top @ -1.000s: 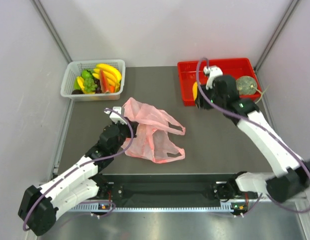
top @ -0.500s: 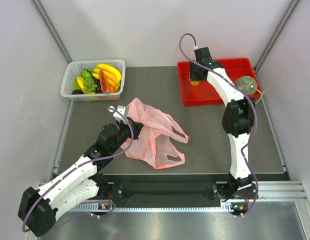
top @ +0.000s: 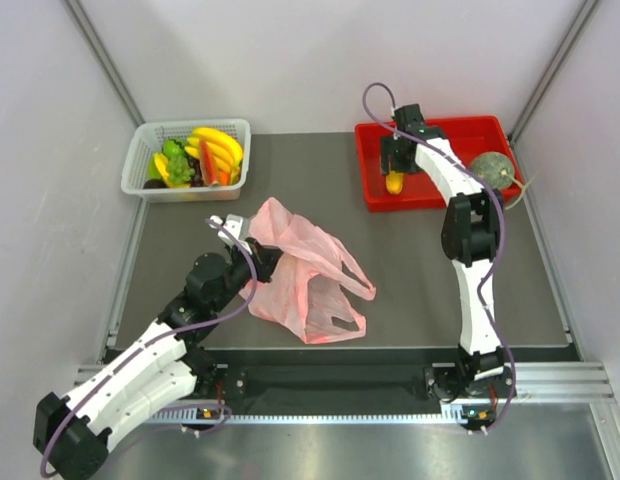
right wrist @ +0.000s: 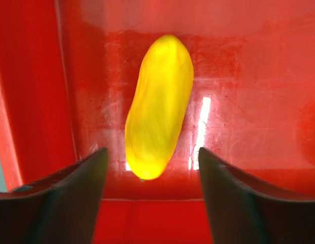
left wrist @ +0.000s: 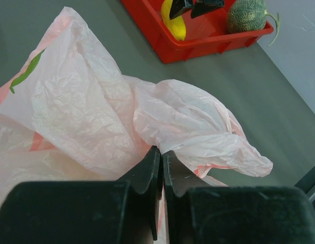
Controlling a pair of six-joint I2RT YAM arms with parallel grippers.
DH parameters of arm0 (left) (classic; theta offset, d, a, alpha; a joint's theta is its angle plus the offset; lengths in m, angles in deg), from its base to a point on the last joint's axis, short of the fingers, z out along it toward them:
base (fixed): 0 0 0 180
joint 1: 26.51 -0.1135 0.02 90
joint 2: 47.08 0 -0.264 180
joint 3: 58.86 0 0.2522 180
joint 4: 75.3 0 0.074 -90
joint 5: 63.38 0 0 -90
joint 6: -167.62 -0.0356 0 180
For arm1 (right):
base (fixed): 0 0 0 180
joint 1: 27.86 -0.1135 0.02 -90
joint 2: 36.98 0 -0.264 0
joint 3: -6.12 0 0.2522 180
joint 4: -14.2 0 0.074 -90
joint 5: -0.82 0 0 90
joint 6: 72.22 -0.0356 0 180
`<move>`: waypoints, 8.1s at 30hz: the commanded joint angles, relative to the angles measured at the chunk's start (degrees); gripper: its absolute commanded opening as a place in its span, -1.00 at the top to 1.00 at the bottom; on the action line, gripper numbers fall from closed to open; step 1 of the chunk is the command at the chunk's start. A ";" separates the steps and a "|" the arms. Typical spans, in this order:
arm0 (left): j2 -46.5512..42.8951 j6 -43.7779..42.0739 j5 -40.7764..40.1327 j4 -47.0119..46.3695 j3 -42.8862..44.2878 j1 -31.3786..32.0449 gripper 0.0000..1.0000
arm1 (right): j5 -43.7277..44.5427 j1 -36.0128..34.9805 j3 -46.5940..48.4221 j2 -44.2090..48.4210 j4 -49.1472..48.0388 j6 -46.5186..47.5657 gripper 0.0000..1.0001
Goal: Untie the knot of the plastic bag and take out the fruit
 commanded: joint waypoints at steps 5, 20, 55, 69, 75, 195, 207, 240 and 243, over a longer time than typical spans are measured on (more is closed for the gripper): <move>-3.97 -0.02 -4.74 2.83 1.82 -0.15 0.69 | -1.23 0.42 0.79 4.68 0.13 0.89 -0.85; -5.65 -0.90 -20.11 10.20 10.07 -0.15 -0.98 | -5.19 -8.26 -28.55 42.17 -6.98 3.08 -0.99; 0.34 7.98 27.60 12.67 16.59 -0.06 -0.98 | -14.15 -27.70 -69.36 52.33 -24.91 5.64 -0.68; -1.60 11.31 19.61 11.54 13.77 -0.15 -0.98 | -30.31 -27.79 -61.18 60.13 -18.59 11.26 0.99; 0.59 17.02 18.63 4.86 14.21 -0.06 -0.98 | -33.66 -28.05 -57.32 63.12 -16.21 12.23 0.92; -3.97 -3.18 -26.72 11.97 5.08 12.16 1.00 | 22.57 -47.30 -46.95 23.24 -46.28 -21.17 -0.99; -6.61 -2.31 -26.19 10.30 -0.11 12.24 1.00 | 23.48 -45.02 -40.88 15.58 -44.69 -22.75 -0.99; -12.41 0.60 -26.54 12.59 -4.25 12.24 1.00 | 5.36 -42.82 -65.12 30.41 -59.19 -16.86 1.00; -12.32 0.60 -27.06 12.41 -4.51 12.24 1.00 | 3.35 -42.82 -70.13 37.45 -59.45 -16.51 1.00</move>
